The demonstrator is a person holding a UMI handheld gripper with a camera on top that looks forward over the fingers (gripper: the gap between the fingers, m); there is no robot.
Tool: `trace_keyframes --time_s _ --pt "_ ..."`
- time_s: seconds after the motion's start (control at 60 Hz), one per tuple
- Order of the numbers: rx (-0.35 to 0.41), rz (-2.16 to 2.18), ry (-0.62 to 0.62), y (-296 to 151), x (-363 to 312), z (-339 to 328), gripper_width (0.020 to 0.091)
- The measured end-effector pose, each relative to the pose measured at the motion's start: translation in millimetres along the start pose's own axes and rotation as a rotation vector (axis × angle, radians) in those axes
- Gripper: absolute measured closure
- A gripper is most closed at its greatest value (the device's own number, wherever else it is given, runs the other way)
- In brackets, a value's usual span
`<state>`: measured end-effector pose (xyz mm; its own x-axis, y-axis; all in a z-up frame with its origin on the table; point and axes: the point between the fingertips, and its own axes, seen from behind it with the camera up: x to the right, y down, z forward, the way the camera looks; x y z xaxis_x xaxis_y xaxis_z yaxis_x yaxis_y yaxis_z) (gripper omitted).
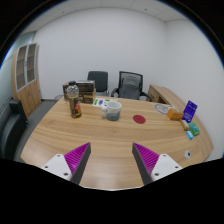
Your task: Pour water
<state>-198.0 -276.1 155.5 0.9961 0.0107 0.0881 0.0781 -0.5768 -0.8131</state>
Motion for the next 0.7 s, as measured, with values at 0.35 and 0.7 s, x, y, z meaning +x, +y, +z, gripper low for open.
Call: trace_keyframes --time_s 0.35,0.7 --pt "0.101 0.055 -0.075 -68.4 -201.7 127.1 0.0248" --pt "0.247 0.124 -0.036 -156.5 -222.3 284.1 0.0260"
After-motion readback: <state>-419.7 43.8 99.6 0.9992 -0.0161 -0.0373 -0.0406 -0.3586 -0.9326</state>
